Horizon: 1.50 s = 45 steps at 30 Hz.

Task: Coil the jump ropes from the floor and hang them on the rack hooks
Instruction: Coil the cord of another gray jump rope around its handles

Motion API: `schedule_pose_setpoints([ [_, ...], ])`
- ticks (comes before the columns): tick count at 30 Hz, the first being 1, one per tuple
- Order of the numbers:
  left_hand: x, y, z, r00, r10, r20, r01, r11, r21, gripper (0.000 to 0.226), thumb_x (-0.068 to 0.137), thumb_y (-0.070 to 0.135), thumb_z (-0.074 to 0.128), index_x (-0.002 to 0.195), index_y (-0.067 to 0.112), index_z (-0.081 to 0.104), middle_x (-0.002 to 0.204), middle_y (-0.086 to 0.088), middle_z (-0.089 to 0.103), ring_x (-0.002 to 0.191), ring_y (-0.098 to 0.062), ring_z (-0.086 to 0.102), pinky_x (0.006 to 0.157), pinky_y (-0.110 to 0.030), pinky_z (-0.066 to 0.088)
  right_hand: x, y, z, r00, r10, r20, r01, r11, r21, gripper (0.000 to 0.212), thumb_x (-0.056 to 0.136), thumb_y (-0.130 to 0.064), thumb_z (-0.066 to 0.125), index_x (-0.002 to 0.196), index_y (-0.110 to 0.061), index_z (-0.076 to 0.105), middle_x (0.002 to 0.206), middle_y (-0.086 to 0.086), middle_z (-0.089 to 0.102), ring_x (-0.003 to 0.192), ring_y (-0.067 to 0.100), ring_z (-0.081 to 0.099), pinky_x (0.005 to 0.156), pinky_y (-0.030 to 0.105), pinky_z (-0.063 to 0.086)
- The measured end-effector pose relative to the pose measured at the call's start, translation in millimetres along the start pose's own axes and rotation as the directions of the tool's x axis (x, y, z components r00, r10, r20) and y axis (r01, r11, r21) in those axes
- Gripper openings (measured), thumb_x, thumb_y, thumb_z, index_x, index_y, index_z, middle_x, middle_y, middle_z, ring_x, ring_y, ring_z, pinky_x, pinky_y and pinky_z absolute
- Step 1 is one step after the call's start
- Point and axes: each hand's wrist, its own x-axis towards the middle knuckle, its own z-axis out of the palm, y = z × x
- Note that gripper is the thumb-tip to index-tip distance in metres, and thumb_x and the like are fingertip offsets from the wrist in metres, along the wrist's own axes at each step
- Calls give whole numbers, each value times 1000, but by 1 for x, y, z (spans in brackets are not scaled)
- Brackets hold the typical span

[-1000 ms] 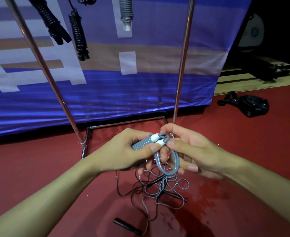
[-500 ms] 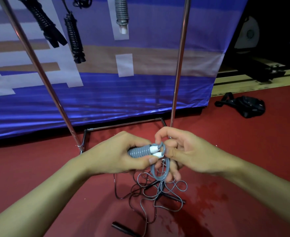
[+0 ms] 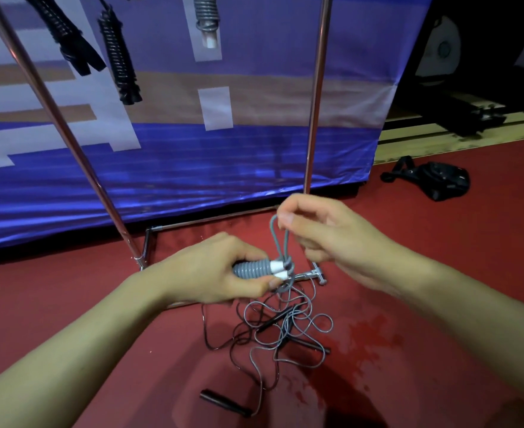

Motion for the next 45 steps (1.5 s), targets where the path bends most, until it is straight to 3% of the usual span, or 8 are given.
schedule_pose_setpoints([
  [8,13,-2,7,995,-56,85,71,980,-185,36,99,43,64,88,9,62,67,-11,67,58,-35,67,56,-31,56,8,-19,-8,995,32,-93,8,917,400,20,104,-13,48,87,-7,57,67,-1,47,54,5,43,45,15,34],
  [13,22,-3,4,996,-87,-6,81,955,-286,24,101,37,64,92,14,66,62,-3,66,50,-21,64,48,-27,46,31,-26,-16,981,90,-172,28,810,586,17,104,-14,53,89,-9,59,77,0,50,59,4,49,51,16,43],
  [17,18,-7,-10,974,-114,-197,35,930,-367,31,101,45,61,97,15,65,70,-5,73,61,-24,71,59,-44,55,65,-42,-21,965,-97,-245,143,973,180,19,106,-13,54,88,-15,59,77,-3,52,56,8,45,50,19,40],
  [23,24,-19,-49,865,-111,-490,-75,936,-343,28,103,37,59,101,10,68,66,12,52,53,-2,44,54,-16,37,111,-105,-38,934,-316,-164,232,890,-393,15,101,-22,64,87,-23,69,70,-10,63,54,12,53,50,29,46],
  [30,73,-4,-127,736,-73,-673,-169,943,-286,31,86,46,81,100,27,61,78,9,71,68,-5,61,72,-28,50,173,-178,-71,886,-434,-162,279,780,-560,14,101,-20,64,87,-18,68,76,1,71,64,11,71,54,29,54],
  [36,122,23,-208,659,36,-751,-58,998,-3,25,86,44,82,90,25,66,83,14,70,79,5,66,68,-12,47,217,-240,-111,821,-547,-160,287,640,-713,16,99,-15,66,84,-20,67,69,0,71,61,8,73,57,22,56],
  [41,154,35,-261,631,106,-769,42,985,170,32,89,48,77,92,18,68,81,9,67,70,4,59,66,-17,46,247,-287,-136,672,-712,-206,345,546,-764,9,98,-9,61,93,-13,66,75,4,73,63,10,74,67,29,63],
  [45,175,38,-279,590,134,-796,60,976,209,37,92,48,74,98,12,69,87,2,69,80,-15,64,73,-36,53,268,-295,-135,775,-607,-175,141,436,-889,29,103,-40,57,103,-13,68,86,3,76,71,15,75,76,29,60],
])
